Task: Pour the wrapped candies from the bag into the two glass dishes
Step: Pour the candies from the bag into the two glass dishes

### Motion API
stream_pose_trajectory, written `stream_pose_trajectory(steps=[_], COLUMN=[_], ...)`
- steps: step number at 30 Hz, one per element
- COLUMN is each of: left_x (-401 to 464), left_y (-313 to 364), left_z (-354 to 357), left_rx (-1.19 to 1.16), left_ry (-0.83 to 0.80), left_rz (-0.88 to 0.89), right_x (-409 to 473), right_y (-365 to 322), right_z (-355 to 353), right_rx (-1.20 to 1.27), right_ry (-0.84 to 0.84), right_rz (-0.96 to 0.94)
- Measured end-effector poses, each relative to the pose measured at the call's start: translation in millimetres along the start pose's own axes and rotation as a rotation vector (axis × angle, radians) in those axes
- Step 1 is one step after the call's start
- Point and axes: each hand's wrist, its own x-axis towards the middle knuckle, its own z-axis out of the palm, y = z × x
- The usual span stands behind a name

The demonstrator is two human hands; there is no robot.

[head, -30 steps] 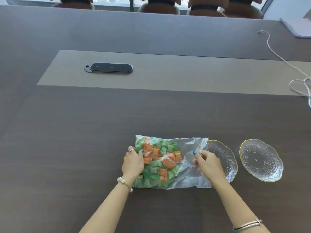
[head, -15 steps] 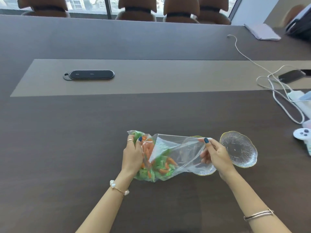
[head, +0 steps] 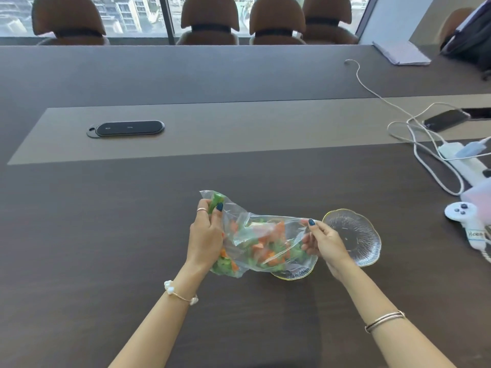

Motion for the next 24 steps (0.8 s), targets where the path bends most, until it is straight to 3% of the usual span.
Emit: stream_pose_trajectory(steps=[6,15,24], left_x=[-7.9,-16.8,-11.3], left_y=[13.8,34.6,29.2], left_z=[-7.2,-14.7,-28.7], left_rx=[-0.046,-0.155,-0.119], left_ry=[0.054,0.034,0.078], left_rz=[0.039,0.099,0.093], right_x=[2.1,1.3,-8.7], right_y=[-4.4,-6.4,-24.6], right_z=[1.5,1.2,12.0], right_rx=[0.036,0.006,0.076], right_ry=[-0.068,-0.015,-0.074], right_rz=[-0.002,-0.044,-0.096])
